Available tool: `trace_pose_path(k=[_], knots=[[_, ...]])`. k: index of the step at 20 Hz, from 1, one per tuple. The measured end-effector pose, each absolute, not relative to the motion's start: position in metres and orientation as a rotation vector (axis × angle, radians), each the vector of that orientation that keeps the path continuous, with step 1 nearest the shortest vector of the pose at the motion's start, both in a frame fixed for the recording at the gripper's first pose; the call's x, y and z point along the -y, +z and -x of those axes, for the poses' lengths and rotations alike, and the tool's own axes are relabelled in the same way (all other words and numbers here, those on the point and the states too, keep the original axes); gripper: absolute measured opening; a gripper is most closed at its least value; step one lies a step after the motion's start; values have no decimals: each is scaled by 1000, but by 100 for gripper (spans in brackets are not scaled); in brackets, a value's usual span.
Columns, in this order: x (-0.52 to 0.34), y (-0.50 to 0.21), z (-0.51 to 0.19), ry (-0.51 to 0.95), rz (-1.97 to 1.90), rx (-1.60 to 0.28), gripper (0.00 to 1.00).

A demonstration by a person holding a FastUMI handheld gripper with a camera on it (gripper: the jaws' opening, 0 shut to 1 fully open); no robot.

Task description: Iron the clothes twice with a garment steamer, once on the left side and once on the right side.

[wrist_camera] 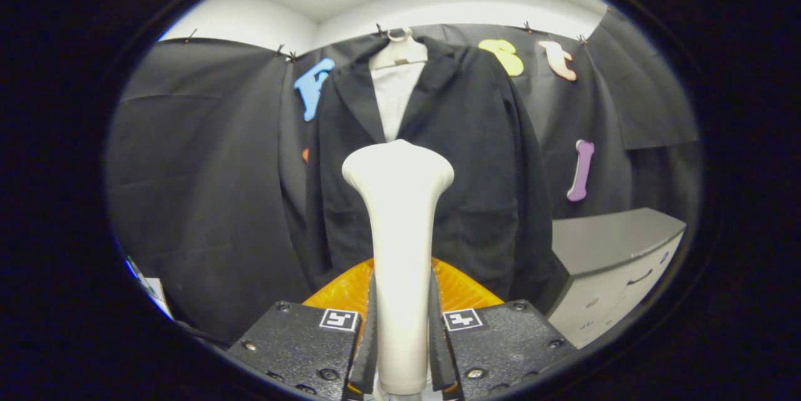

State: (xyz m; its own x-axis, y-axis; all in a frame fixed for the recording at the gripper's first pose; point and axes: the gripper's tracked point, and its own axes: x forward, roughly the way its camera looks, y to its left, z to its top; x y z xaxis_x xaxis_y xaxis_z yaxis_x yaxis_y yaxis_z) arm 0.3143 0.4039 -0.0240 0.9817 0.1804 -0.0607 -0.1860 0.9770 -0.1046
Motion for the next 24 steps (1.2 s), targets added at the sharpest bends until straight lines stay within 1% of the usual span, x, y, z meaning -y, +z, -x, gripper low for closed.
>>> trace_pose_path(k=[5, 15, 20, 24], knots=[[-453, 30, -331, 250, 127, 92, 36], [-519, 122, -393, 293, 179, 275, 36], [-542, 149, -426, 290, 196, 304, 36], [-548, 142, -444, 288, 214, 282, 36]])
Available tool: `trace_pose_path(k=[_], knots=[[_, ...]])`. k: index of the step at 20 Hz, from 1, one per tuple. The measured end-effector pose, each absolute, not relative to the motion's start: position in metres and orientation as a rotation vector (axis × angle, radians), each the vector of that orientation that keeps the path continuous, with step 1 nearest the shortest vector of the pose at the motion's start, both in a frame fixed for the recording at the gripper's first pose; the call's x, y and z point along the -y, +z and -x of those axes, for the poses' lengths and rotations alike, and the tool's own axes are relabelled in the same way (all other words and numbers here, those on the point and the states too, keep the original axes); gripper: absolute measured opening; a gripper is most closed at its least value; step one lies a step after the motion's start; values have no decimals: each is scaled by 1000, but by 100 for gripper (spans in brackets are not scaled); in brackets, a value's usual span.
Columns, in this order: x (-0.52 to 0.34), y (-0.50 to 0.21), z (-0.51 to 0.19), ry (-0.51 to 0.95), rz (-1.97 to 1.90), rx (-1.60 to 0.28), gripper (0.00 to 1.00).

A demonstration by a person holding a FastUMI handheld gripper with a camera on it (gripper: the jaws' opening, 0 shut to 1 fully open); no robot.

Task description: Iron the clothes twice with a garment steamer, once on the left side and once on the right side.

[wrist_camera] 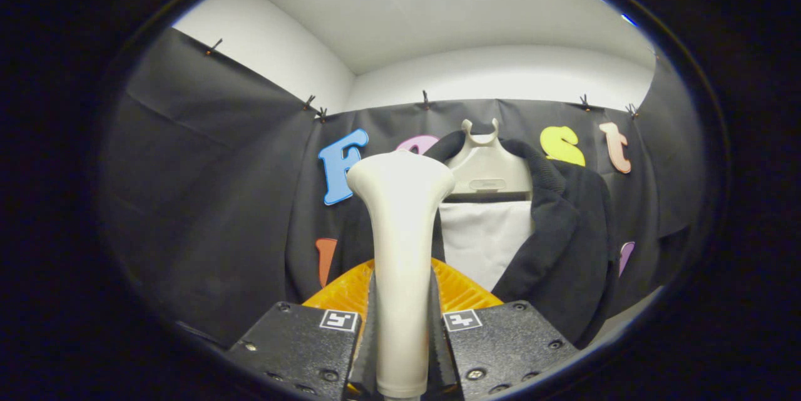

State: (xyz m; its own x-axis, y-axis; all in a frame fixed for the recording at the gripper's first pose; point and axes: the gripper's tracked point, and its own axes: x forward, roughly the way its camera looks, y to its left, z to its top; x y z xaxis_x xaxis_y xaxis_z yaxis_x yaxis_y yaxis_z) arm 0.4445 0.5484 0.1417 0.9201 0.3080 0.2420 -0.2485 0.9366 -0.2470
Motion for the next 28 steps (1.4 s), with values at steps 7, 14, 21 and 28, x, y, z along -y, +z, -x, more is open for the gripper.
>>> trace_pose_path(k=[7, 14, 21, 28], knots=[[-543, 86, -447, 279, 235, 211, 36], [-519, 42, -442, 245, 232, 136, 36], [-503, 10, -427, 241, 248, 90, 36], [-483, -28, -412, 218, 261, 24, 36]])
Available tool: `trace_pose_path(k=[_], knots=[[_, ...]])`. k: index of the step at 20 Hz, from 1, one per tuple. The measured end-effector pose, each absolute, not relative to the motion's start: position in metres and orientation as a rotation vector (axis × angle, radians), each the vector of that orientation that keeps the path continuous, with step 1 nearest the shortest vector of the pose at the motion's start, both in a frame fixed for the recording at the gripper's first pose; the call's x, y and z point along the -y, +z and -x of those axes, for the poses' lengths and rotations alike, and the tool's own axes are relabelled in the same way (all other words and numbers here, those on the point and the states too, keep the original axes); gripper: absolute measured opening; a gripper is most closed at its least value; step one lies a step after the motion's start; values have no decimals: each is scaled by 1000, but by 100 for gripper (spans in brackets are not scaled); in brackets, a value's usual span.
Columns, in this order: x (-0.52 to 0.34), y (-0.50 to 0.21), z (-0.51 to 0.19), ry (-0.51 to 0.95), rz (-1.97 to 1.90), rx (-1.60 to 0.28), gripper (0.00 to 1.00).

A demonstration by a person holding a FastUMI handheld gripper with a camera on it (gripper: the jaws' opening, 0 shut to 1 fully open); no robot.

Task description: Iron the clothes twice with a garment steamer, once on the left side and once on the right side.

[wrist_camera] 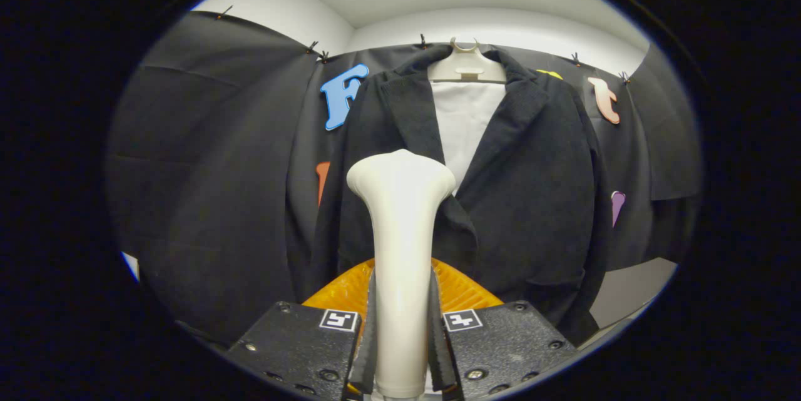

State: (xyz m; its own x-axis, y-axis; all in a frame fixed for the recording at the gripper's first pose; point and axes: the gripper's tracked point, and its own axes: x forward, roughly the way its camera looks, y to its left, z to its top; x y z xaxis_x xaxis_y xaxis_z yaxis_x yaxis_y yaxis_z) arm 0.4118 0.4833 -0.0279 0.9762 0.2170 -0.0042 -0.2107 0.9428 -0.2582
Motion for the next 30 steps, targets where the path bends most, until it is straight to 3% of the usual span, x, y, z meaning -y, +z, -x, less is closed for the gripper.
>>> trace_pose_path(k=[16, 25, 30], knots=[[-443, -180, -384, 184, 334, -264, 36], [-404, -271, -344, 172, 325, -525, 36], [-374, -255, -296, 171, 263, -519, 36]])
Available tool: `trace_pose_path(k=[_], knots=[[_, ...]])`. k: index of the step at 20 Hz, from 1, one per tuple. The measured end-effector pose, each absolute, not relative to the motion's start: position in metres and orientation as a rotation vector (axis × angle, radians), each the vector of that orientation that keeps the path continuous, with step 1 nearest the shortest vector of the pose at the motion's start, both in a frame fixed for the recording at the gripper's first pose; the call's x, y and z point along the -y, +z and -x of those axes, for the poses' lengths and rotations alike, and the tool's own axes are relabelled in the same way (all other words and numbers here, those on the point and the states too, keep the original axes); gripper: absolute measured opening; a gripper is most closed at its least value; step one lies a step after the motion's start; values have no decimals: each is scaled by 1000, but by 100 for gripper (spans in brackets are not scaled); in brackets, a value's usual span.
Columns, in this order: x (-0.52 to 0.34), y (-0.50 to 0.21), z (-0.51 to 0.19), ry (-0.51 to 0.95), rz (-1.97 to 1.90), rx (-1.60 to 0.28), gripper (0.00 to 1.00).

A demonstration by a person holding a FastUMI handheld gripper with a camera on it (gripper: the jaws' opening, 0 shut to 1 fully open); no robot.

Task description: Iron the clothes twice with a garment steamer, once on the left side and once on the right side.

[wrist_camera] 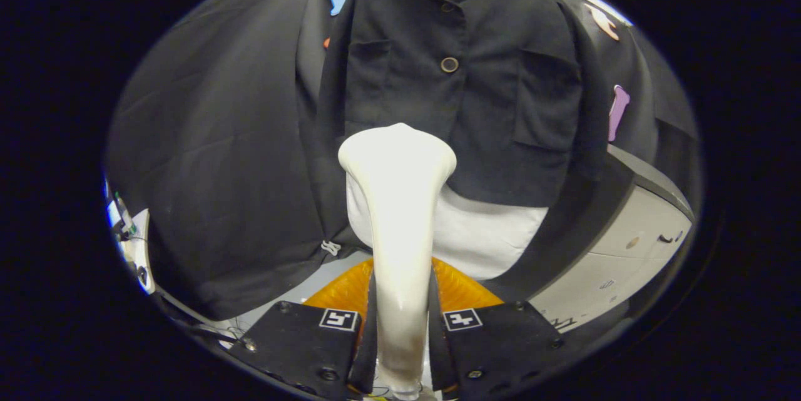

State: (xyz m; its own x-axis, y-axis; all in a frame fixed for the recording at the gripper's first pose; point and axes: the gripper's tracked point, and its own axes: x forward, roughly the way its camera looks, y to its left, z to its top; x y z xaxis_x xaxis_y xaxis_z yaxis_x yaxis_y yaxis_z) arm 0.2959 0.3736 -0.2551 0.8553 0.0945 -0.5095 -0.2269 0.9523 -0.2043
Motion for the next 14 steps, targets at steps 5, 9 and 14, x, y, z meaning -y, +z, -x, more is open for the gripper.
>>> trace_pose_path(k=[5, 9, 14], knots=[[-298, -208, -239, 76, 178, -471, 36], [-226, -158, -194, -18, 151, -436, 36], [-147, -111, -162, -88, 123, -385, 36]])
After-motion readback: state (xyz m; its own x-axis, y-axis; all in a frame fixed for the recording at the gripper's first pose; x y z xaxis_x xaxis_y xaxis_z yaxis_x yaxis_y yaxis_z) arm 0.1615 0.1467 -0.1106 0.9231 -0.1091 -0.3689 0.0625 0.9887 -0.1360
